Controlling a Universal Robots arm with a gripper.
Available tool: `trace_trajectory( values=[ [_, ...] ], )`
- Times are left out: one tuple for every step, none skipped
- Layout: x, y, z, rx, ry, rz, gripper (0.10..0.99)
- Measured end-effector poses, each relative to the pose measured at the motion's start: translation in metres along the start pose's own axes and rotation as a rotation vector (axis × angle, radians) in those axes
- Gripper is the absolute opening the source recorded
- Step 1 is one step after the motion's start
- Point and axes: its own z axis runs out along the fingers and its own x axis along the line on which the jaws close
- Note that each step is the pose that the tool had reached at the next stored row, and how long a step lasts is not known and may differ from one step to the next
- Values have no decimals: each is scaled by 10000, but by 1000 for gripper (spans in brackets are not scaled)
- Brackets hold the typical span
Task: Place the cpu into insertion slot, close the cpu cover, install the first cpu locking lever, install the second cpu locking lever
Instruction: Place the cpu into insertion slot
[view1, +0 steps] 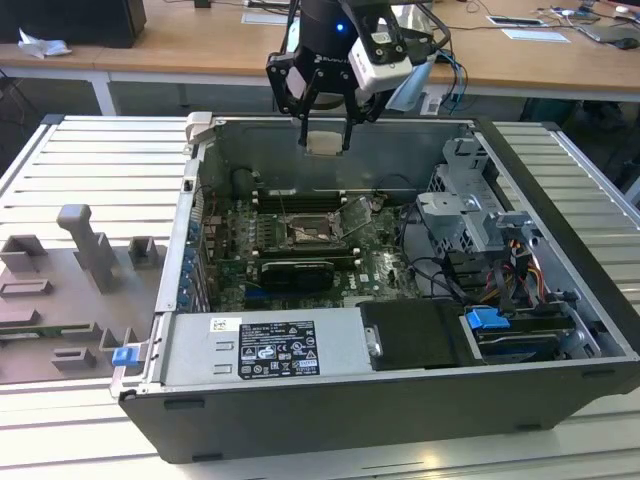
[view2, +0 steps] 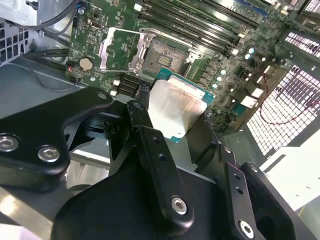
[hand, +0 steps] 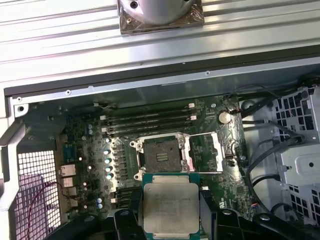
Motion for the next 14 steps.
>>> trace_trajectory(
  values=[
    [0, 0, 0, -2, -3, 25, 541],
    [0, 0, 0, -2, -4, 48, 541],
    [0, 0, 1, -2, -8, 88, 541],
    [0, 0, 1, -3, -11, 113, 541],
    [0, 0, 1, -4, -12, 135, 541],
    [0, 0, 1, -5, -17, 183, 541],
    [0, 0, 1, -6, -20, 219, 541],
    [0, 0, 1, -6, -22, 245, 541],
    [0, 0, 1, -5, -24, 270, 541],
    [0, 0, 2, -6, -27, 297, 541],
    [0, 0, 2, -6, -29, 326, 541],
    [0, 0, 3, -7, -33, 367, 541],
    [0, 0, 3, -8, -35, 395, 541],
    [0, 0, 4, -9, -39, 436, 541]
  ],
)
